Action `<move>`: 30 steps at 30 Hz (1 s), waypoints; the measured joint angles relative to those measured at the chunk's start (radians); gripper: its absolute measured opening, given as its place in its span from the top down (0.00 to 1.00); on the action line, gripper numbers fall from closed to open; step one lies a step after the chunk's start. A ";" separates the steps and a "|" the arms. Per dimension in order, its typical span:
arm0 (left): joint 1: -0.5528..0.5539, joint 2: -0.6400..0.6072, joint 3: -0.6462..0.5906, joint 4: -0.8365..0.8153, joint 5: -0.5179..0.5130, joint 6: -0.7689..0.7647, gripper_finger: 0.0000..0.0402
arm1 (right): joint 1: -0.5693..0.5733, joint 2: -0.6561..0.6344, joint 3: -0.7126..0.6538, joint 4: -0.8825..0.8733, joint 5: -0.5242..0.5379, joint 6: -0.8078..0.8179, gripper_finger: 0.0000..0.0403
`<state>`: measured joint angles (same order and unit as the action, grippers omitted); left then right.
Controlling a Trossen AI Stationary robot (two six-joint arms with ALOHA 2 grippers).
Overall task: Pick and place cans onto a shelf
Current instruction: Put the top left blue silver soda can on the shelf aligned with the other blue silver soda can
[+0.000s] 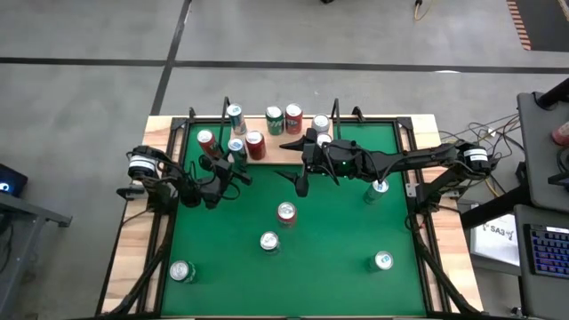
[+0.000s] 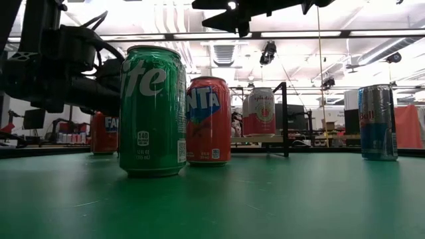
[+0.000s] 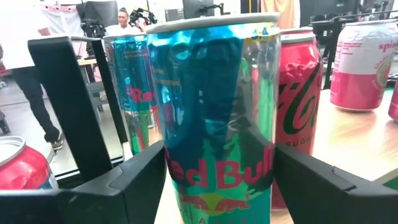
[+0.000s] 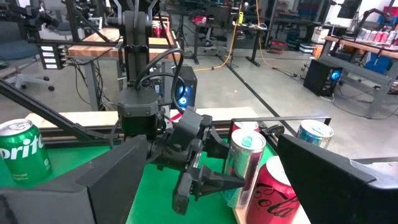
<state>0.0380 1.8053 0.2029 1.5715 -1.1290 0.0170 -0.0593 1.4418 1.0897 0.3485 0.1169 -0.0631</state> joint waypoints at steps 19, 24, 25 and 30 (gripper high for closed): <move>0.007 -0.012 0.064 -0.001 -0.028 0.071 0.34 | 0.000 0.000 0.000 0.007 -0.008 0.009 0.13; 0.006 -0.013 0.083 -0.001 -0.021 0.106 0.34 | -0.002 0.000 0.000 0.008 -0.011 -0.002 0.13; 0.006 -0.013 0.083 -0.001 -0.021 0.106 0.34 | -0.006 0.000 0.000 0.009 -0.012 -0.002 0.13; 0.006 -0.013 0.083 0.000 -0.043 0.128 0.34 | -0.011 0.000 0.000 0.005 -0.012 -0.001 0.13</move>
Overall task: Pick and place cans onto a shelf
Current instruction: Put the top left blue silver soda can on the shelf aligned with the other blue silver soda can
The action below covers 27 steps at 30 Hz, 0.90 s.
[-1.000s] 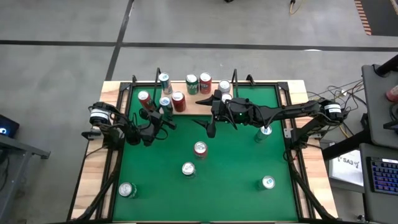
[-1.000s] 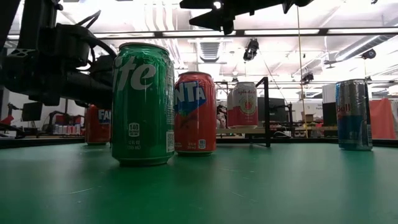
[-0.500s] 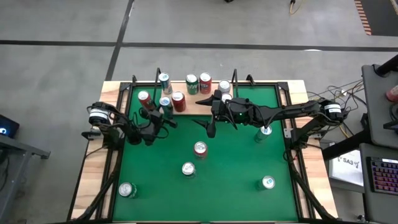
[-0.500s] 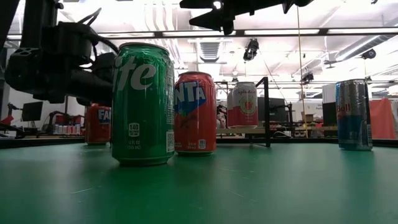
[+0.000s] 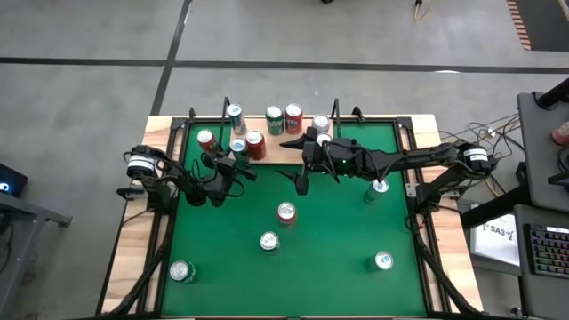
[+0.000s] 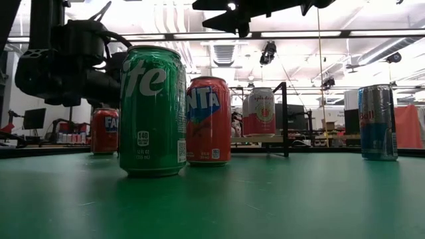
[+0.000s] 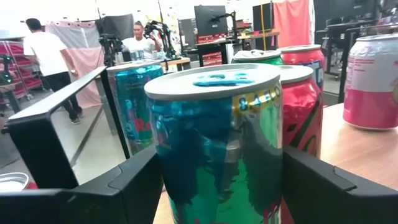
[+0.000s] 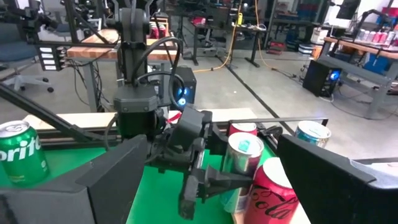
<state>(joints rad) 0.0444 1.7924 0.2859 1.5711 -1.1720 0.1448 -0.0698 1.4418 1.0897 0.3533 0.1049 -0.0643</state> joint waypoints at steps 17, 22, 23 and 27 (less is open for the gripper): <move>0.000 -0.035 0.000 0.000 -0.008 0.005 0.34 | 0.002 0.000 0.000 -0.030 -0.004 0.027 0.19; 0.000 -0.054 0.000 -0.001 -0.008 0.027 0.34 | 0.002 0.000 0.000 -0.030 -0.003 0.030 0.19; 0.000 -0.060 0.000 -0.001 -0.008 0.035 0.34 | 0.002 0.000 0.000 -0.030 -0.003 0.030 0.19; 0.000 -0.080 0.000 0.000 -0.008 0.040 0.34 | 0.002 0.000 0.000 -0.031 -0.003 0.030 0.19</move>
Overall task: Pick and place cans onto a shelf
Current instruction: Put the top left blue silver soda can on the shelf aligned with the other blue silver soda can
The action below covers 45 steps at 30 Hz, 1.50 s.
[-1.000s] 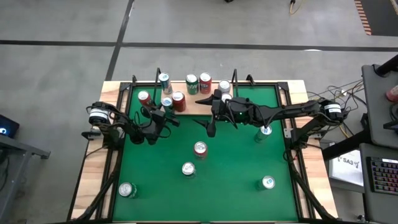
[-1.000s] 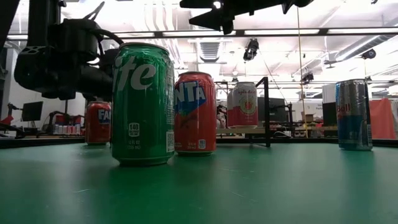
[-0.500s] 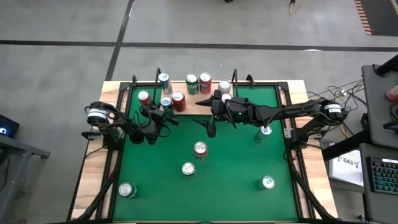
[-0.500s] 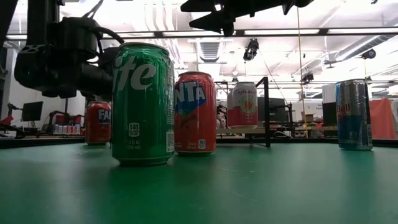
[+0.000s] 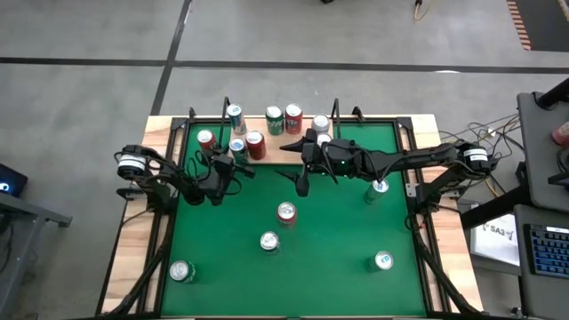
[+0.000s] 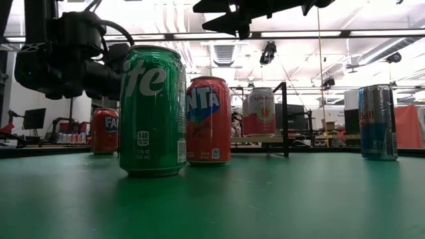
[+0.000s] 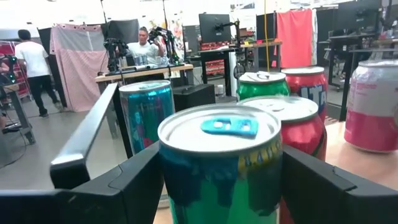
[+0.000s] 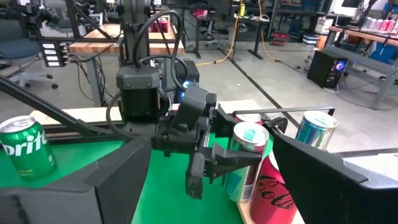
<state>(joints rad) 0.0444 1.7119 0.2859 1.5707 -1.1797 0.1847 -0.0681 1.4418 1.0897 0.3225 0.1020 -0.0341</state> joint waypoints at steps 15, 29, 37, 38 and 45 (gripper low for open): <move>0.000 -0.092 0.000 0.000 0.002 0.047 0.34 | 0.000 0.000 0.000 0.000 0.003 0.000 0.19; -0.072 -0.317 0.000 0.000 0.021 0.223 0.34 | 0.000 0.000 0.000 0.000 0.003 0.012 0.19; -0.291 -0.464 0.010 -0.224 0.129 0.328 0.39 | 0.000 0.000 0.042 -0.132 -0.005 0.037 0.19; -0.315 -0.479 0.020 -0.295 0.158 0.300 0.40 | 0.000 0.000 0.057 -0.165 -0.005 0.039 0.19; -0.355 -0.556 0.217 -1.072 0.379 0.017 0.58 | 0.000 0.000 0.148 -0.367 -0.005 0.042 0.19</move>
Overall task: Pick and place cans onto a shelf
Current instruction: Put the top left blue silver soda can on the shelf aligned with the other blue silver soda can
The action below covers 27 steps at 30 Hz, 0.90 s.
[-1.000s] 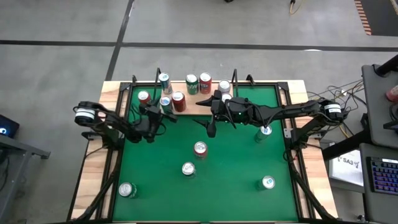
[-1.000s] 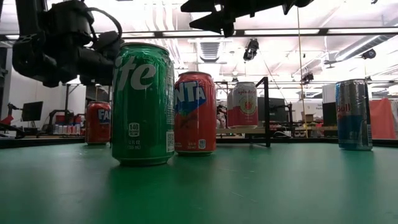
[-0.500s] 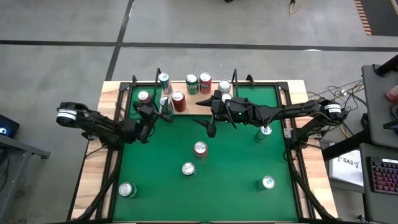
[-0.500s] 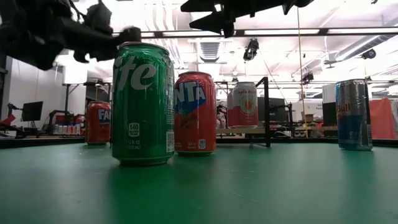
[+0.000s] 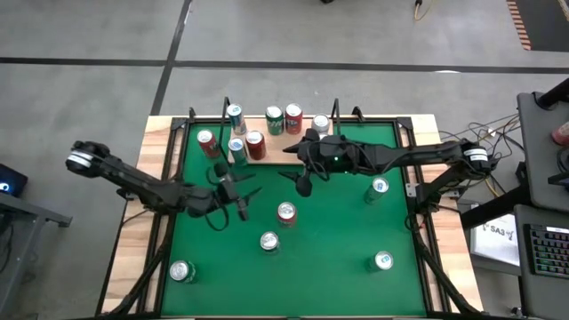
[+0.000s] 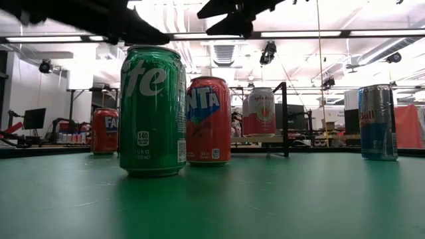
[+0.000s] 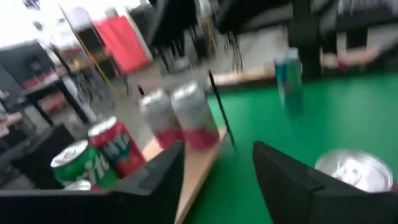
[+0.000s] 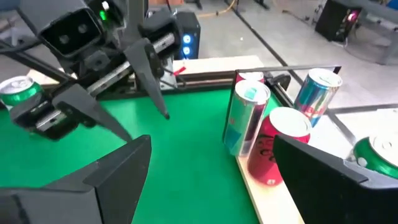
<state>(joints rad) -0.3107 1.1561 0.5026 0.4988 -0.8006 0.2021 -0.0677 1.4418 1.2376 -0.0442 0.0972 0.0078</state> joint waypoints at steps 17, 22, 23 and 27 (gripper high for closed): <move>0.145 -0.040 0.275 -1.056 0.311 -0.357 0.99 | 0.004 0.000 0.029 -0.162 -0.003 -0.027 0.19; 0.301 -0.040 0.274 -1.083 0.460 -0.299 1.00 | 0.004 -0.001 0.029 -0.224 -0.003 -0.028 0.19; 0.328 -0.040 0.277 -1.084 0.460 -0.288 1.00 | 0.004 -0.001 0.029 -0.234 -0.003 -0.028 0.19; 0.423 -0.042 0.290 -1.089 0.461 -0.249 1.00 | 0.004 -0.002 0.029 -0.245 -0.002 -0.027 0.19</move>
<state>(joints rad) 0.1126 1.1143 0.7929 -0.5901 -0.3397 -0.0473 -0.0639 1.4403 1.2671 -0.2890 0.0952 -0.0196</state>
